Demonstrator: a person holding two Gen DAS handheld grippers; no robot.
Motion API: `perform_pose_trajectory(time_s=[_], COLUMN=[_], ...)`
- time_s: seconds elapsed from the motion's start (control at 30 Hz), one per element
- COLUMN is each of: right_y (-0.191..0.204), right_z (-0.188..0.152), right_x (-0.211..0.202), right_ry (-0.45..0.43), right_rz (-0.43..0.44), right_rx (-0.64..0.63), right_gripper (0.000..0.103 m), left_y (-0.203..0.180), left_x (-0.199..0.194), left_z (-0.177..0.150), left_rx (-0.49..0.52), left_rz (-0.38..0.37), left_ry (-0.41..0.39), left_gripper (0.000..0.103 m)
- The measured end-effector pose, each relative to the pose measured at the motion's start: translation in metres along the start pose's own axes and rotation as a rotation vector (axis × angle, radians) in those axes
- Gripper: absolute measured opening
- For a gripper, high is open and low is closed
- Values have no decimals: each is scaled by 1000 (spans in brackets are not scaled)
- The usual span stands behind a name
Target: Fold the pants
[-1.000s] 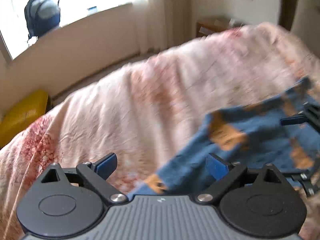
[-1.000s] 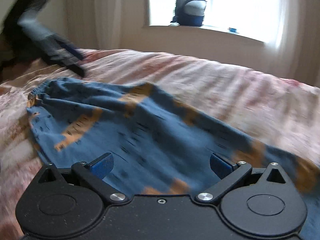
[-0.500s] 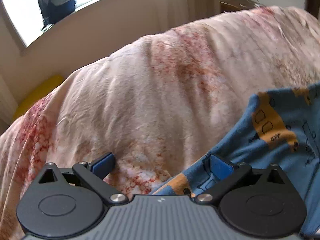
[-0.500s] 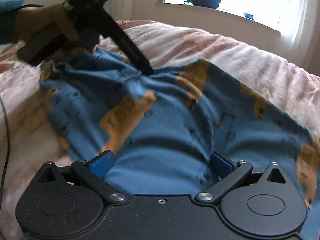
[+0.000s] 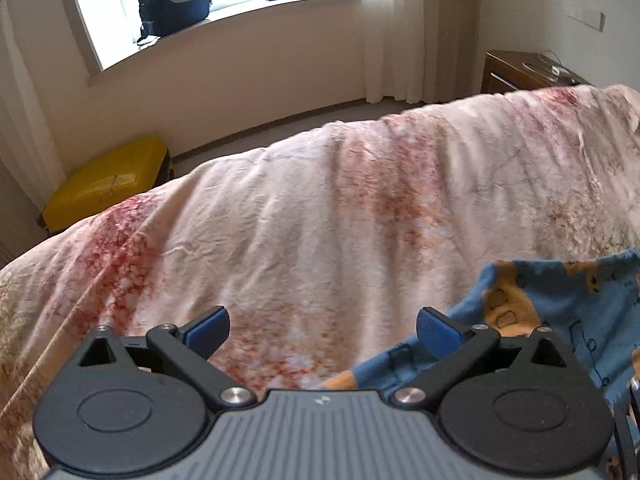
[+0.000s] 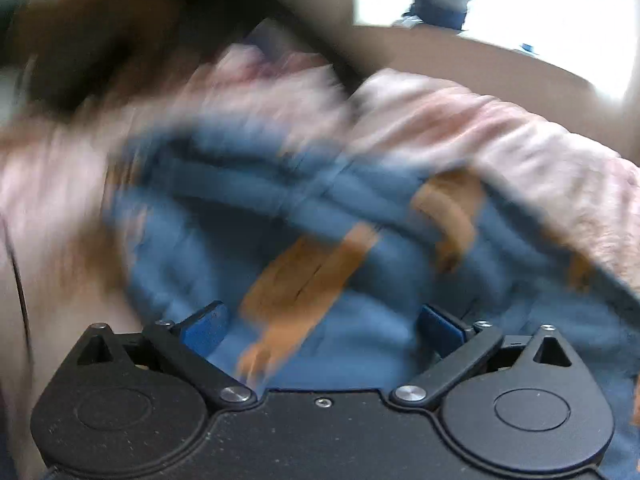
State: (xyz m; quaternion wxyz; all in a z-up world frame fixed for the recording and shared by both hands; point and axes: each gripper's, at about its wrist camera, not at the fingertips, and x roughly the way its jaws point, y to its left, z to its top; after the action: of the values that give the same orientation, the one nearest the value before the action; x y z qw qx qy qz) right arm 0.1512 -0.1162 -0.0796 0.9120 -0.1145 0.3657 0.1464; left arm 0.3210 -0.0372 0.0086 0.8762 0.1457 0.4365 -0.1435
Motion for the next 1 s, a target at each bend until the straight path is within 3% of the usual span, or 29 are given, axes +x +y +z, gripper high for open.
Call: perform_pose_trajectory(time_s=[0.13,0.17,0.23,0.3,0.47,0.5,0.57,0.7,0.77,0.87,1.0], right_y=[-13,-31,-40,-74,-145,-145,-188,-236,-247,-281,-295], right_z=[-10,-19,-24,-54,-133,-133,-182,-225,-235,-259,-261], right_x=[-17,-38,-50,-91,-155,-155,-186,-212,-220,-218,-212], right_ry=[19,-28,-58,-156,-207,-207,-219,-242,-256,-296,-351], right_rz=[97,135,118,-5,-306,-306,-382,-428,-433,-302,-222], right_rx=[78,131,149,204,510,510,699,846,866,997,1055], right_gripper=[102,101,102,102,102,102,103,102,102,103,103], left_y=[-30,-41,-62,-86,-183,-205,-257,-352,-390,-428,-446], left_x=[-2,-4,-13,-20,-21,-17,-9,10,20,32,38], left_z=[-3,-2,0,4,21,25,31,35,40,48,59], left_rx=[85,111,136,163,290,316,370,464,498,515,543], left_rz=[3,0,-35,-112,-265,-288,-342,-412,-396,-366,-370], left_ry=[-18,-29,-57,-90,-147,-145,-136,-141,-138,-113,-119], left_gripper=[102,102,102,102,103,103,103,103,102,102,103])
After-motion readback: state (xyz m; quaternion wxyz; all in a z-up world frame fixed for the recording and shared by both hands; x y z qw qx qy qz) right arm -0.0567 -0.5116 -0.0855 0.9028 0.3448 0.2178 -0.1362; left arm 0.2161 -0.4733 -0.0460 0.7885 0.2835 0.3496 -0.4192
